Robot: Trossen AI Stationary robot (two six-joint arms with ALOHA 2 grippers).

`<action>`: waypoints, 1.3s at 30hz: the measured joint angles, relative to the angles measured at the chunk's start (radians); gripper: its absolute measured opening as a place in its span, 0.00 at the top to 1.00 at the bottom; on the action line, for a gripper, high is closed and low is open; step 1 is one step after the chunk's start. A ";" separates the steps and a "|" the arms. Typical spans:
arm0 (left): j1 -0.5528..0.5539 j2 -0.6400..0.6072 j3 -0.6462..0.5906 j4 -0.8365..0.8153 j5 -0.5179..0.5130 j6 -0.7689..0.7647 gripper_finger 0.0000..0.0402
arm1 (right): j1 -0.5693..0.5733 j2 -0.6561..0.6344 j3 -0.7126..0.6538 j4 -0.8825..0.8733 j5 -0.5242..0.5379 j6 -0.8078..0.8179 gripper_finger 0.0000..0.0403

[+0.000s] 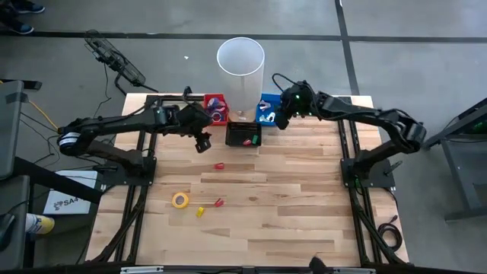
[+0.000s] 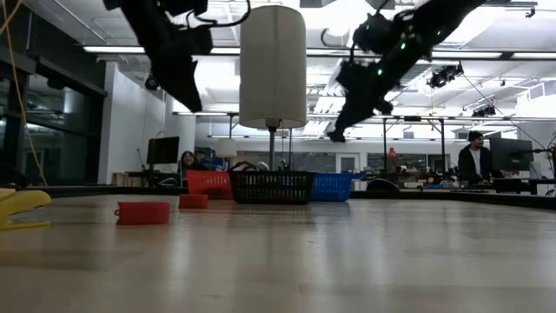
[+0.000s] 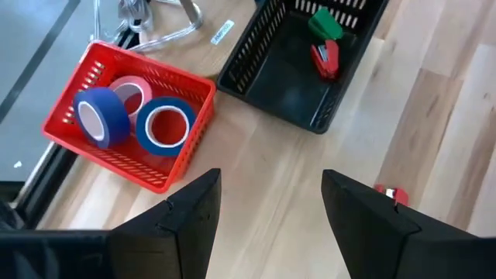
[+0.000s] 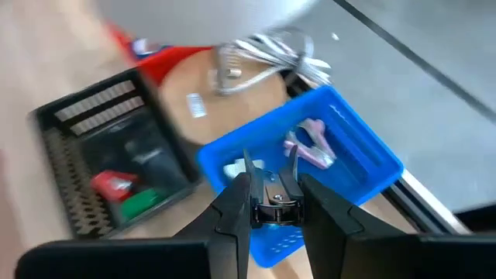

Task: Pick and place Stapler, Stapler remover, tape
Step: Put the black staple remover into the blue bin

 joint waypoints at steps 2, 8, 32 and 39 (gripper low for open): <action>0.000 -0.017 -0.044 0.028 -0.003 -0.006 0.46 | -0.025 0.035 0.000 0.024 0.005 0.056 0.82; 0.000 -0.031 -0.110 0.073 -0.004 -0.008 0.46 | -0.081 0.124 0.000 0.139 0.006 0.262 0.82; 0.150 -0.027 -0.123 0.204 0.113 0.068 0.46 | -0.182 0.323 -0.001 0.245 -0.284 0.183 0.68; 0.217 -0.026 -0.123 0.212 0.171 0.082 0.46 | -0.178 0.323 0.000 0.261 -0.253 0.185 0.55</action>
